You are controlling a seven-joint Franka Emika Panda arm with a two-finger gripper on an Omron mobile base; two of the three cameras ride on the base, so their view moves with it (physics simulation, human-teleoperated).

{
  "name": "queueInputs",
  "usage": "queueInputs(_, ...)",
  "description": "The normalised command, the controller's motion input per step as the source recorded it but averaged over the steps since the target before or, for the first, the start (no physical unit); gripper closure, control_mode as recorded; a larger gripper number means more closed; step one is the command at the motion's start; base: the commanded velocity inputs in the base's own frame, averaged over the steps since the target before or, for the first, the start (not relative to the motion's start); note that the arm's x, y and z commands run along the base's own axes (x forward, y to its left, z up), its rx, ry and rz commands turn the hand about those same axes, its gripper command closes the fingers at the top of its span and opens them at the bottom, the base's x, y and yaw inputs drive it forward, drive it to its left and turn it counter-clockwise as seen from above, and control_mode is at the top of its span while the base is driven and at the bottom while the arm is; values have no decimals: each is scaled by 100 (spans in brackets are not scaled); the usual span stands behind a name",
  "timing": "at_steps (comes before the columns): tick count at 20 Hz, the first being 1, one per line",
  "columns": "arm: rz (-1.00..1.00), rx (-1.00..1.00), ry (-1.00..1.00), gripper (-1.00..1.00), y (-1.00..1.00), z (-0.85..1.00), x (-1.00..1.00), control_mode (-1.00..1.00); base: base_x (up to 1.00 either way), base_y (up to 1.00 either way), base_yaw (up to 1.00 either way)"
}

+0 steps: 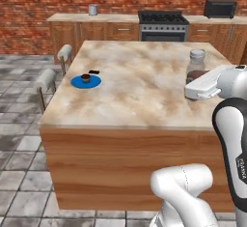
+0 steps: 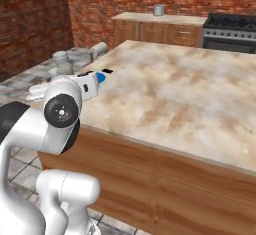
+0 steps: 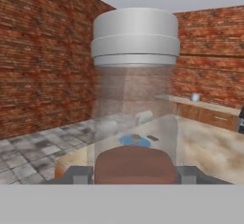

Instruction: Take the cinnamon bottle from the cabinet and place it on the dining table, next to the plate with the cupcake. Then take the chocolate from the dining counter and place it on the cupcake plate.

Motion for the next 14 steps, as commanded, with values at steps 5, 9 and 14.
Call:
queueInputs(5,0,0,0,100,0,0,0,100,29,100,-3)
queueInputs(9,0,0,0,100,0,0,0,100,35,100,-11)
queueInputs(14,0,0,0,100,0,0,0,100,39,100,-19)
